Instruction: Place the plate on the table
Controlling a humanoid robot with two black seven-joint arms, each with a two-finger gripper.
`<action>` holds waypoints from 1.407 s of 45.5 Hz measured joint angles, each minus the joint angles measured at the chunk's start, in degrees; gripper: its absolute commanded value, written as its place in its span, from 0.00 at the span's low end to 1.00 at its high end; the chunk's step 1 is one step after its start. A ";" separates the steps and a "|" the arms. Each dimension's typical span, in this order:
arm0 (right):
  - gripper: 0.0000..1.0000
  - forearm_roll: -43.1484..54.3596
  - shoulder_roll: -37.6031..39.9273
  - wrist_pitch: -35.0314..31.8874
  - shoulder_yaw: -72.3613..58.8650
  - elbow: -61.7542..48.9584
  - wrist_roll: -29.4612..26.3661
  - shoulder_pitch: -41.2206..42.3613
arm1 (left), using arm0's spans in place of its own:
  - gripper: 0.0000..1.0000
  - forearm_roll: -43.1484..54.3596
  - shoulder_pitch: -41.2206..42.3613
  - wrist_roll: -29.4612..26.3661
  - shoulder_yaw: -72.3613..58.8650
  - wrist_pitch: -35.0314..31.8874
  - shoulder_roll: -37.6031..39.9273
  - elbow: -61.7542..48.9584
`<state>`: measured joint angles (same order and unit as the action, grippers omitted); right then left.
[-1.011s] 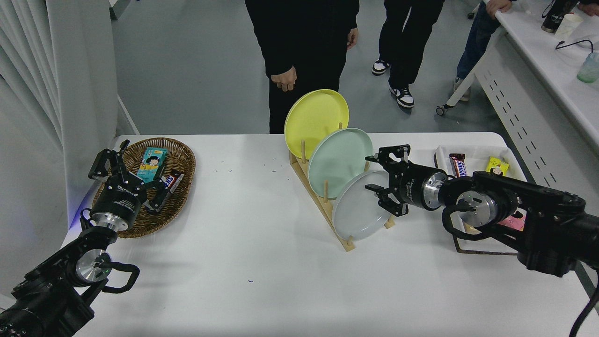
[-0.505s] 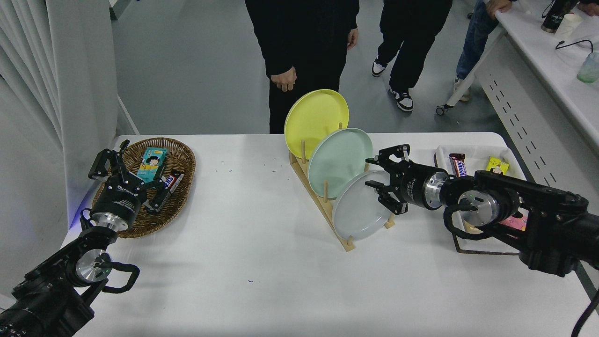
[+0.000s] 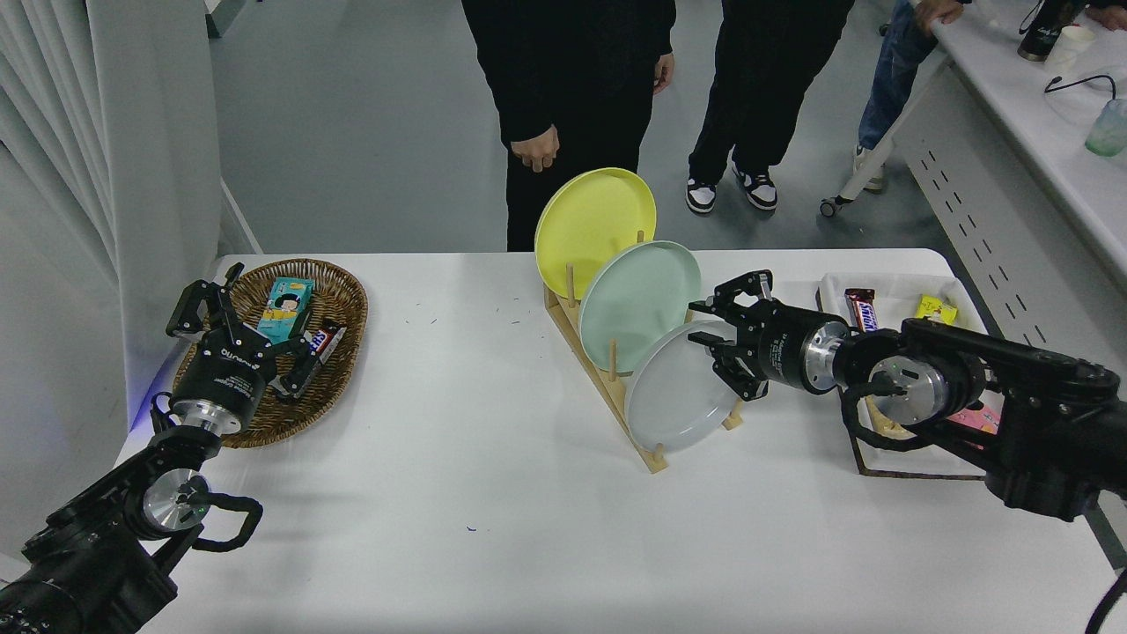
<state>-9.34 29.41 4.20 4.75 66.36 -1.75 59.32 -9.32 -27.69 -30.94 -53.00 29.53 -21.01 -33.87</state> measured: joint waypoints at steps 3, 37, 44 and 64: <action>0.31 -0.02 0.03 -0.02 0.00 0.05 0.00 0.00 | 0.98 0.00 0.00 0.00 0.00 0.00 0.00 0.00; 0.22 -0.06 0.03 -0.32 0.00 0.11 -0.01 -0.08 | 0.98 0.00 0.00 0.00 0.00 0.00 0.00 -0.01; 0.20 -0.07 0.03 -0.39 0.06 0.10 -0.01 -0.08 | 0.98 0.00 0.00 0.00 0.00 0.00 0.00 -0.03; 0.12 -0.13 0.10 -0.67 0.31 0.09 -0.01 -0.08 | 0.98 0.00 0.00 0.00 0.00 0.00 0.00 -0.01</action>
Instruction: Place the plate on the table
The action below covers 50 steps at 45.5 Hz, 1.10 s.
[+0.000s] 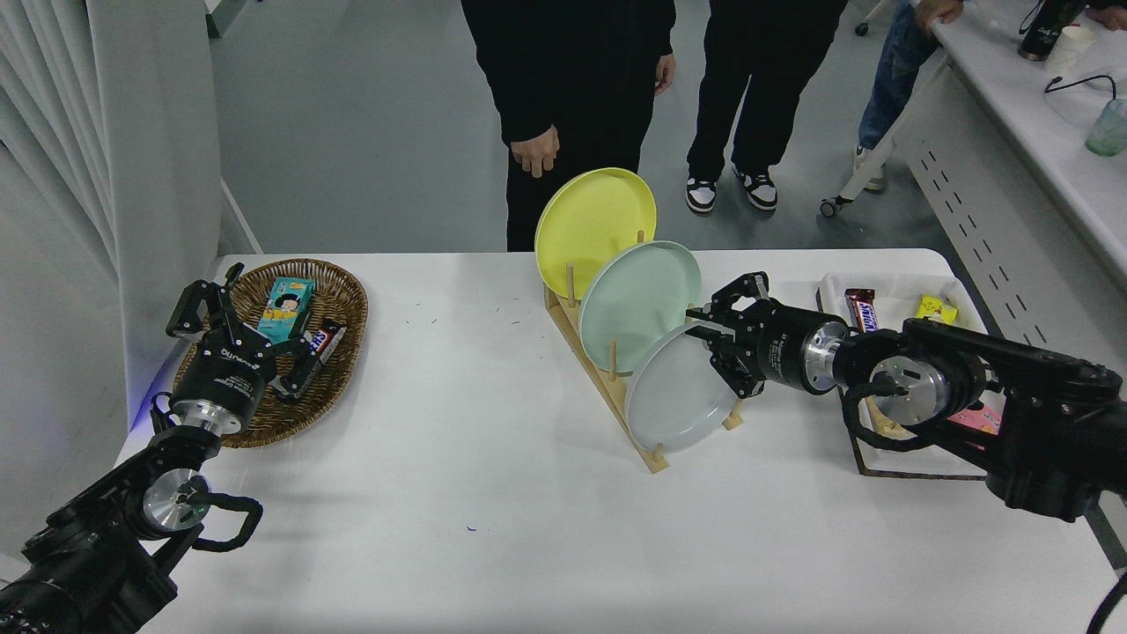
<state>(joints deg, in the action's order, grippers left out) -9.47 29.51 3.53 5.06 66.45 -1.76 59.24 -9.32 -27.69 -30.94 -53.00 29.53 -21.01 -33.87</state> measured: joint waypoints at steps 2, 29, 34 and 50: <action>0.12 0.00 0.00 -0.03 0.03 0.00 0.00 0.00 | 0.98 0.00 0.00 0.00 0.00 0.00 0.00 0.00; 0.08 -0.10 0.67 -0.31 0.36 0.23 0.00 -0.02 | 0.98 0.00 0.00 0.00 0.00 0.00 0.00 0.02; 0.08 -0.10 0.84 -0.33 0.48 0.32 0.00 -0.02 | 0.98 0.00 0.00 0.00 0.00 0.00 0.00 0.02; 0.05 -0.32 1.69 -0.36 0.84 1.02 -0.05 0.06 | 0.98 0.00 0.00 0.00 0.00 0.00 0.00 0.01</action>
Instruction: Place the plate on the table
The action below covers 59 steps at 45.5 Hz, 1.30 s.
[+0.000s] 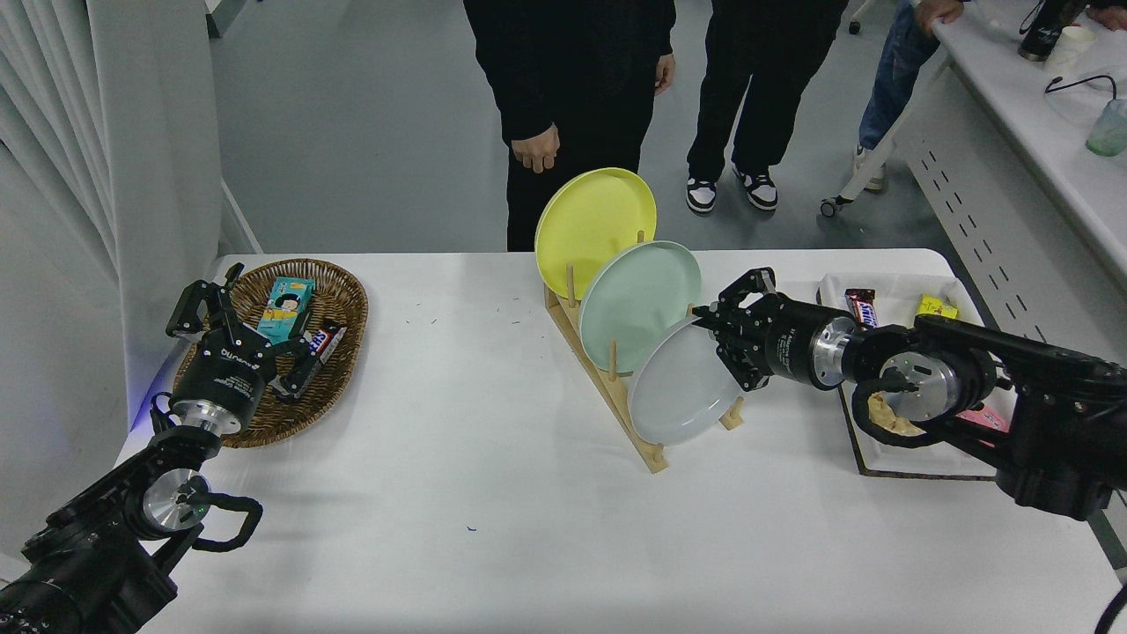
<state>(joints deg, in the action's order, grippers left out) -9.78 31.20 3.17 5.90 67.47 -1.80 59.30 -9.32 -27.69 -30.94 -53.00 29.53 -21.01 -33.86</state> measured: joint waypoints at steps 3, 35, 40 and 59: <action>0.05 -0.06 0.16 0.00 0.07 0.14 -0.02 0.00 | 0.98 0.00 0.00 0.00 0.00 0.00 0.00 -0.01; 0.00 -0.41 2.14 -0.12 0.34 1.61 -0.06 1.05 | 0.98 0.00 0.00 0.00 0.00 0.00 0.00 -0.01; 0.00 -0.48 2.89 -0.18 0.33 2.18 -0.10 1.48 | 0.98 0.00 0.00 0.00 0.00 0.00 0.00 -0.01; 0.00 -2.25 6.24 -1.19 -0.07 4.93 -0.10 4.39 | 0.98 0.00 0.00 0.00 0.00 0.00 0.00 -0.01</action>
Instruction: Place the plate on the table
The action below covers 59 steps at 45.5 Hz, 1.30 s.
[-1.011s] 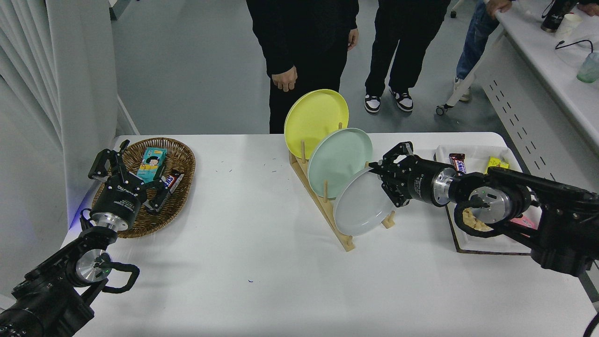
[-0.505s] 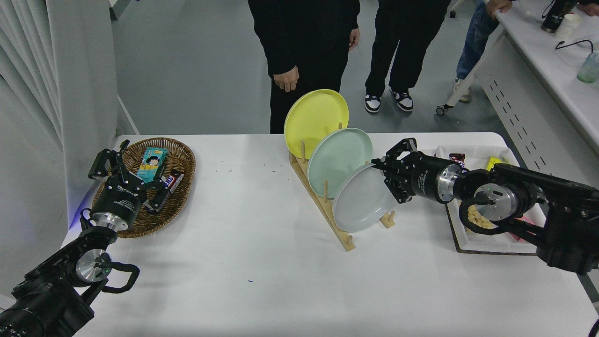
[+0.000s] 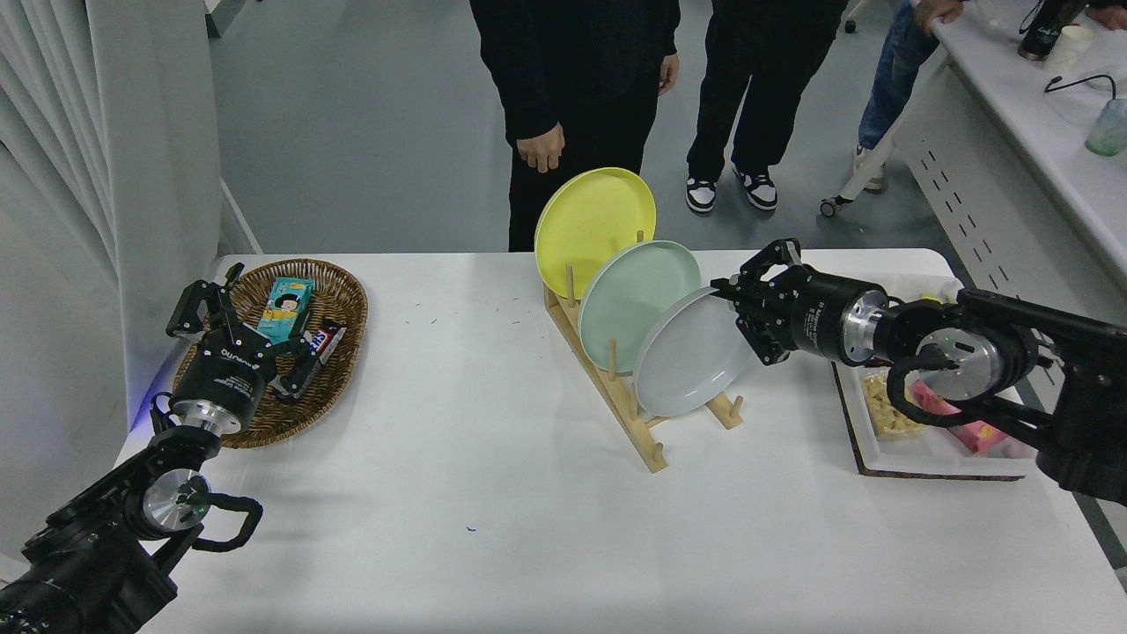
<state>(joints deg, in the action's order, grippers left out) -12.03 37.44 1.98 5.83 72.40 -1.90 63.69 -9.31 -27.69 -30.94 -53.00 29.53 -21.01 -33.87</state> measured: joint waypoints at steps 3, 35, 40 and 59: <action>0.00 -0.22 0.39 -0.06 -0.08 0.22 -0.02 0.51 | 0.98 0.00 0.00 0.00 0.00 0.00 0.00 0.00; 0.00 -5.01 6.54 -0.10 0.64 0.14 -2.17 7.44 | 0.98 0.00 0.00 0.00 0.00 0.00 0.00 0.00; 0.00 -5.23 7.04 -0.03 0.92 -0.70 -2.33 7.80 | 0.98 0.00 0.00 0.00 0.00 0.00 0.00 0.00; 0.00 -8.92 10.35 0.63 2.62 -5.09 -4.11 8.22 | 0.98 0.00 0.00 0.00 0.00 0.00 0.00 0.00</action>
<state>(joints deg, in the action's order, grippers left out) -20.95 47.79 2.61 8.45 67.31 -6.02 71.91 -9.31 -27.69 -30.94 -53.00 29.53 -21.01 -33.88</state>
